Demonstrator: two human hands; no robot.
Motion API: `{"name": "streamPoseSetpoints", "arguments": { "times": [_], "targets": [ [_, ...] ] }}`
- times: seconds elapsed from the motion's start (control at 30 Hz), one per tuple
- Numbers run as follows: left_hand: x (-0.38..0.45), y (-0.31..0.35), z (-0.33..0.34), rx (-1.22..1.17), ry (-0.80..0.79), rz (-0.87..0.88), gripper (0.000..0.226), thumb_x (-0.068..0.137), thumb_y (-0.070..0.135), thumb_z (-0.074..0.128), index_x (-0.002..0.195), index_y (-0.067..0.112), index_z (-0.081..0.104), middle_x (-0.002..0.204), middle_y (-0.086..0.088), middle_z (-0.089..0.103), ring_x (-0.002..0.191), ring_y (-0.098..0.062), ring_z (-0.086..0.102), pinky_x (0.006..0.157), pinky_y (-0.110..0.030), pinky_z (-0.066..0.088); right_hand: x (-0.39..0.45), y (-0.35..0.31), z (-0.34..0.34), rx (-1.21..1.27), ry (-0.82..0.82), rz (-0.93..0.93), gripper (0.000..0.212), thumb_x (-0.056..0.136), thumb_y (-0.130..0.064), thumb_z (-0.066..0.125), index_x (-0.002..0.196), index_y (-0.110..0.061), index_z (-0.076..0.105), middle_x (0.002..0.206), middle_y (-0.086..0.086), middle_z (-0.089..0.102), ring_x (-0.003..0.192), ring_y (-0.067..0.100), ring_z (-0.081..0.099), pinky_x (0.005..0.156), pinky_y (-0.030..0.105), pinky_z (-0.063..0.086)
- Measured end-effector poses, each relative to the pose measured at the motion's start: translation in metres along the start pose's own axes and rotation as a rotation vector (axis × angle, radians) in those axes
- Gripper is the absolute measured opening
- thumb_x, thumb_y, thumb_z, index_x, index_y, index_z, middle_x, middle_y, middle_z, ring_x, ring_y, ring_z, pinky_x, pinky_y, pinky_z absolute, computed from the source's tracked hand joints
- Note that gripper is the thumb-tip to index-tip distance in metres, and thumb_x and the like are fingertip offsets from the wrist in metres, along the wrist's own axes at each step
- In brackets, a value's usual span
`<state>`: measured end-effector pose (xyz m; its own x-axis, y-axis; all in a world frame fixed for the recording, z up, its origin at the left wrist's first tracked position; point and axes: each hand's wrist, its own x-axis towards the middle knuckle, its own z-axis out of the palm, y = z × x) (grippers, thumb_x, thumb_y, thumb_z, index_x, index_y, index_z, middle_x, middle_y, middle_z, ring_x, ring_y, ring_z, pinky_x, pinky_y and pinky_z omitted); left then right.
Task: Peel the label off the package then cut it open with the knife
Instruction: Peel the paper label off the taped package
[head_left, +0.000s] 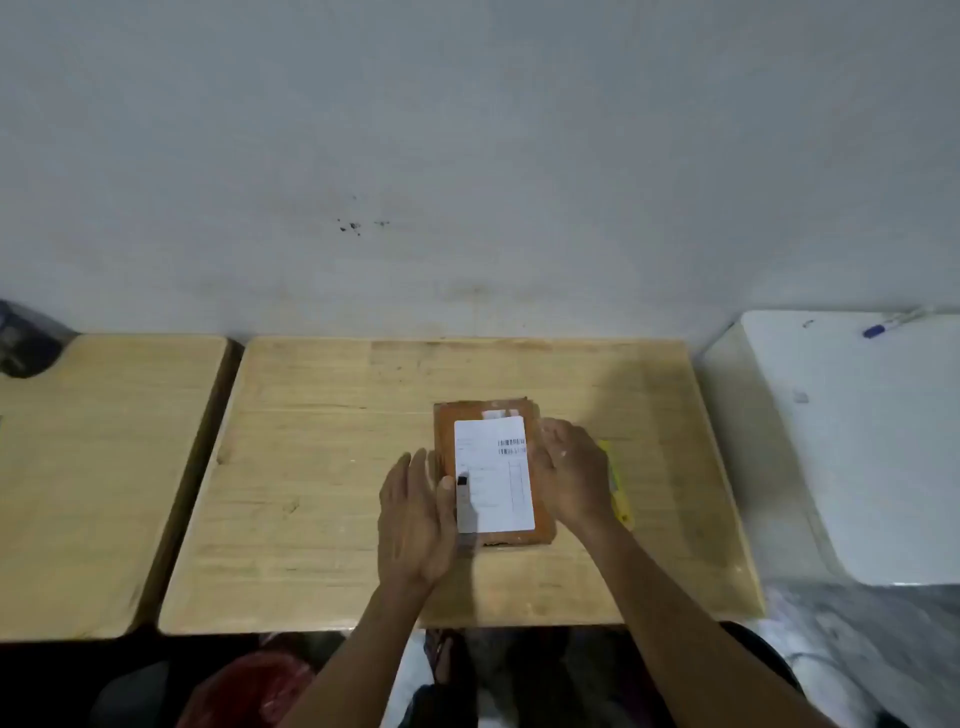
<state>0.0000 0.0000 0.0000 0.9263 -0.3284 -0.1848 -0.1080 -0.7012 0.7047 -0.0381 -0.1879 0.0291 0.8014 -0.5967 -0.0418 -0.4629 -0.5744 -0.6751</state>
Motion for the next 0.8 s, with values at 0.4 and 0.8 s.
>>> {"name": "streamPoseSetpoints", "arguments": {
  "times": [0.4,0.8],
  "targets": [
    [0.013,-0.032,0.046,-0.179,0.024,0.054,0.052,0.105,0.043,0.026,0.153,0.027,0.037,0.158,0.007,0.037,0.147,-0.008,0.029,0.116,-0.011,0.021,0.038,0.018,0.044,0.074,-0.057,0.079,0.033,0.088,-0.022,0.068,0.121,-0.023,0.066,0.101,0.001,0.066,0.096,0.016,0.059,0.080,0.026,0.044],
    [0.017,-0.039,0.057,-0.063,0.077,0.082,0.050,0.106,0.031,0.033,0.155,0.027,0.032,0.163,0.003,0.030,0.150,-0.012,0.025,0.116,-0.042,0.035,0.043,0.025,0.049,0.132,-0.002,0.027,0.017,0.084,-0.015,0.074,0.073,-0.004,0.067,0.066,0.001,0.062,0.067,0.017,0.054,0.056,0.025,0.039]
  ]
}}
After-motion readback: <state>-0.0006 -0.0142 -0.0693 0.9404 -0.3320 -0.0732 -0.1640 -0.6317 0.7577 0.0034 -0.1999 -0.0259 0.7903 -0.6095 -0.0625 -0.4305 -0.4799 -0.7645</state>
